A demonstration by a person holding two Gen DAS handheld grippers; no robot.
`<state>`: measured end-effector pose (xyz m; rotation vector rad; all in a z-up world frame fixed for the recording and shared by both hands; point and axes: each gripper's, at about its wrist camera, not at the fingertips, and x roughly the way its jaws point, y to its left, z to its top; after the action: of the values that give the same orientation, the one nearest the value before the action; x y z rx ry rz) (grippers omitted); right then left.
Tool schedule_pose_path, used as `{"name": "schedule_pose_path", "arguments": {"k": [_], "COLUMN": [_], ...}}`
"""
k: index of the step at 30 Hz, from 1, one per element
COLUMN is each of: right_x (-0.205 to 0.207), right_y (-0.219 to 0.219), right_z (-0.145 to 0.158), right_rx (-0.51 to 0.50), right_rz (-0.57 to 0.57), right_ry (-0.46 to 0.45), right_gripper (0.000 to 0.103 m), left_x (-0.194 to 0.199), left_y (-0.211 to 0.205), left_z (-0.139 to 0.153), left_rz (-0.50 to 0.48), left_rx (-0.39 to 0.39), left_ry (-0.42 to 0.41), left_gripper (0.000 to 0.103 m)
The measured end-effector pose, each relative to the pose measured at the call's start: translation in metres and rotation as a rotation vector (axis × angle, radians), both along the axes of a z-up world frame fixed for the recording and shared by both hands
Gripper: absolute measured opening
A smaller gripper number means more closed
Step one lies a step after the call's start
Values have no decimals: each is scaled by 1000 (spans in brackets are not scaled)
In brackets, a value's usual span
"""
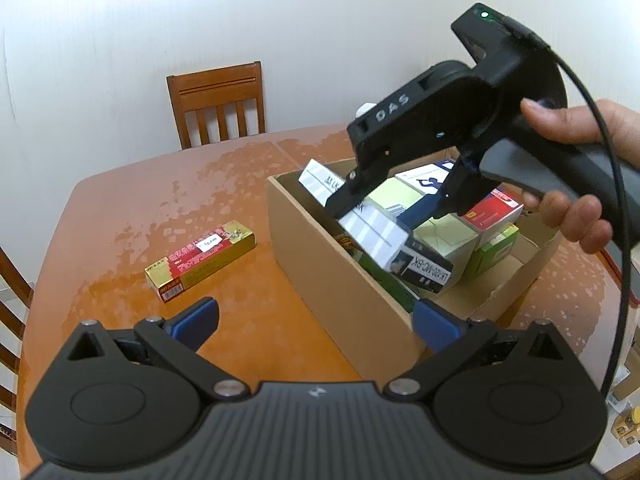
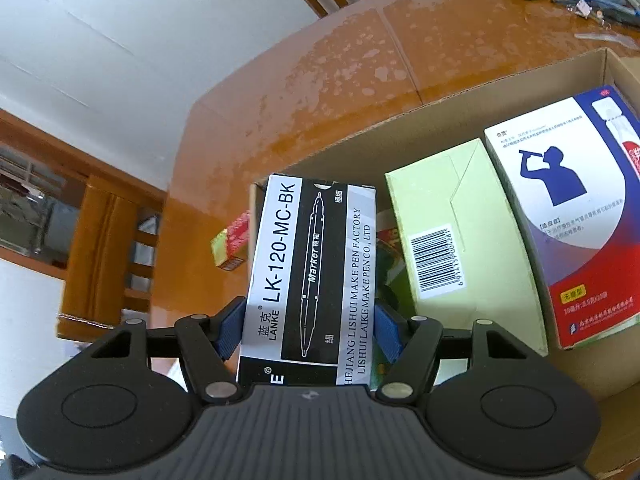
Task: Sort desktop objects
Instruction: 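Lower the LANKE box into the cardboard box beside the pale green box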
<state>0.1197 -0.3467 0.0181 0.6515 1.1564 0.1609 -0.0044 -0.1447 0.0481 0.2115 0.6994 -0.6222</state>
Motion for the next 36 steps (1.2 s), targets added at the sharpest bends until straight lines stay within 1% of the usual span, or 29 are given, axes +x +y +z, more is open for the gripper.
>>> {"name": "schedule_pose_path", "arguments": {"k": [5, 10, 15, 18, 25, 33, 36], "right_x": [4, 7, 11, 12, 16, 15, 14], "right_y": [13, 26, 36, 43, 46, 48, 46], "right_z": [1, 0, -11, -14, -15, -12, -10], "right_rx": [-85, -199, -263, -303, -341, -343, -328], "right_rz": [25, 60, 88, 100, 93, 86, 85], "right_ry": [3, -3, 22, 12, 12, 14, 16], "right_gripper": [71, 71, 70, 70, 70, 71, 71], "left_x": [1, 3, 4, 5, 6, 6, 6], "left_y": [2, 3, 4, 4, 5, 4, 4], "left_z": [0, -1, -1, -2, -1, -1, -1], "left_rz": [-1, -3, -5, -3, 0, -4, -4], "left_rx": [-8, -14, -21, -25, -29, -31, -27], "left_ry": [4, 9, 14, 15, 20, 23, 22], "left_gripper": [103, 103, 103, 103, 103, 103, 103]}}
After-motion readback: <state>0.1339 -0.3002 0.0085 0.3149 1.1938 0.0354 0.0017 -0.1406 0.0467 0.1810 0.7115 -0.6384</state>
